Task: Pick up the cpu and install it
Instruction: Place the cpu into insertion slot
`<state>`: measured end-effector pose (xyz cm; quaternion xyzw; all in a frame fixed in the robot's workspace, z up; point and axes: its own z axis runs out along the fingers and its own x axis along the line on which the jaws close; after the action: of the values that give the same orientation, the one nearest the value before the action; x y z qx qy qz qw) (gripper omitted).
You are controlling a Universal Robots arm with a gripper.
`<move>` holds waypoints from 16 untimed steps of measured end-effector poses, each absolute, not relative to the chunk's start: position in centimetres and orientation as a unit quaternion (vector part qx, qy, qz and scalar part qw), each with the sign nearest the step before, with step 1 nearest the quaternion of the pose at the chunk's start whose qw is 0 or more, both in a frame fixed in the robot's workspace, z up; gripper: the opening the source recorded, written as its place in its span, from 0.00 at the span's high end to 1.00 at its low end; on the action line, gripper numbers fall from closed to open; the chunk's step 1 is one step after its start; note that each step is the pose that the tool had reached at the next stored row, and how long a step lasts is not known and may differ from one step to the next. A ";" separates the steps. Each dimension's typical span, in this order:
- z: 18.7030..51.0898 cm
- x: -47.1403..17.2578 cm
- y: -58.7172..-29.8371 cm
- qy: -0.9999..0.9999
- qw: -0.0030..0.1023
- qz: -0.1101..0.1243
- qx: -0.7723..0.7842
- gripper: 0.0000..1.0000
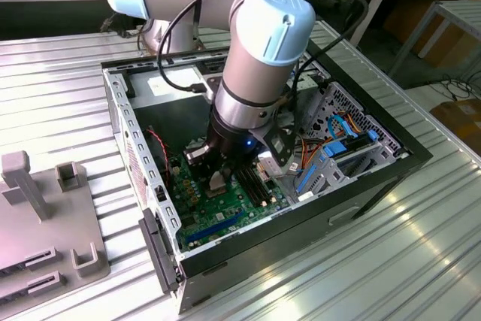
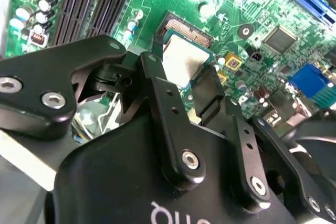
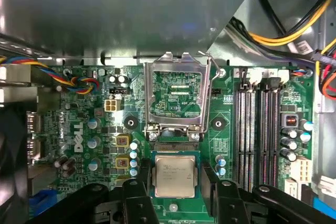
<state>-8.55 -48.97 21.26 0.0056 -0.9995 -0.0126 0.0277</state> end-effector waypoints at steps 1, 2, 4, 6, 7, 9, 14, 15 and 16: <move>21.1 -8.6 -49.0 -1.000 0.028 -0.013 0.006 0.53; 20.9 -8.6 -49.0 -1.000 0.028 -0.013 0.006 0.53; 20.7 -8.6 -49.0 -1.000 0.028 -0.013 0.006 0.53; 20.6 -8.6 -49.0 -1.000 0.028 -0.013 0.006 0.53; 20.5 -8.6 -49.0 -1.000 0.028 -0.013 0.006 0.53; 20.5 -8.6 -49.1 -1.000 0.028 -0.013 0.006 0.53; 20.4 -8.6 -49.1 -1.000 0.028 -0.013 0.006 0.53; 20.3 -8.6 -49.1 -1.000 0.027 -0.013 0.006 0.53; 20.3 -8.6 -49.1 -1.000 0.027 -0.013 0.006 0.53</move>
<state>-8.60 -49.07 20.32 0.0056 -0.9995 -0.0126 0.0275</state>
